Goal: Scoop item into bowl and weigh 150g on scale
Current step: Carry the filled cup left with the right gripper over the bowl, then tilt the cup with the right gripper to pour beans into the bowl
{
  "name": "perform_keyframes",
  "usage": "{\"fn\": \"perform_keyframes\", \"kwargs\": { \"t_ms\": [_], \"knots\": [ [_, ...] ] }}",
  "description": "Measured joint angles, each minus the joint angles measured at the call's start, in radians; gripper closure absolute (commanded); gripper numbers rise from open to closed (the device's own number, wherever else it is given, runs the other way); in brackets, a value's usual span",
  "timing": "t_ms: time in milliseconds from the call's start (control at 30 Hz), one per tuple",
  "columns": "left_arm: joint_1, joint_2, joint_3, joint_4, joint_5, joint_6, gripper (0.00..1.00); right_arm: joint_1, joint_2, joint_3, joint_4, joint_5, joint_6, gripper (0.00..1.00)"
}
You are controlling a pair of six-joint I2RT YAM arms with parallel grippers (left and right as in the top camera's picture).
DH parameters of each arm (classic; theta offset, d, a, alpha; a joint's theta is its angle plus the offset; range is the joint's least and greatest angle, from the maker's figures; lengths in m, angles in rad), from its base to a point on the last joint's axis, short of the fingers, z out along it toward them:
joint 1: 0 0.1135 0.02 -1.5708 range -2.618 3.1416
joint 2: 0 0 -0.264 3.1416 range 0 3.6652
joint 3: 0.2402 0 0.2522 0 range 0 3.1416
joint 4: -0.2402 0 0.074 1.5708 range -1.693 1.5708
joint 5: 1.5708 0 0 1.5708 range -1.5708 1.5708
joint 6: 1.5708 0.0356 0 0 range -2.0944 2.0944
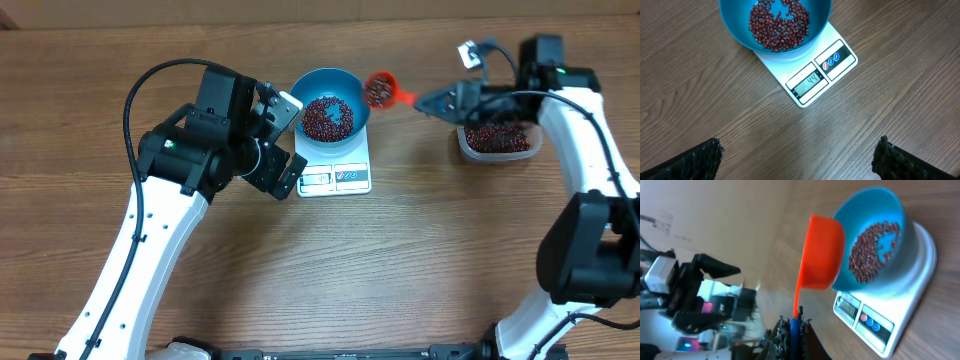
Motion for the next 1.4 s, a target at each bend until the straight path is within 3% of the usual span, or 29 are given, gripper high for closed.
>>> {"fn": "perform_keyframes", "kwargs": {
  "t_ms": [233, 667, 933, 1400],
  "knots": [
    [0.0, 0.0, 0.0, 0.0, 0.0, 0.0, 0.0, 0.143, 0.0, 0.055, 0.09, 0.21, 0.161, 0.96],
    [0.0, 0.0, 0.0, 0.0, 0.0, 0.0, 0.0, 0.352, 0.0, 0.116, 0.113, 0.631, 0.233, 0.96],
    [0.0, 0.0, 0.0, 0.0, 0.0, 0.0, 0.0, 0.384, 0.0, 0.116, 0.101, 0.752, 0.245, 0.96],
    [0.0, 0.0, 0.0, 0.0, 0.0, 0.0, 0.0, 0.386, 0.0, 0.116, 0.101, 0.79, 0.256, 0.96]
  ]
}}
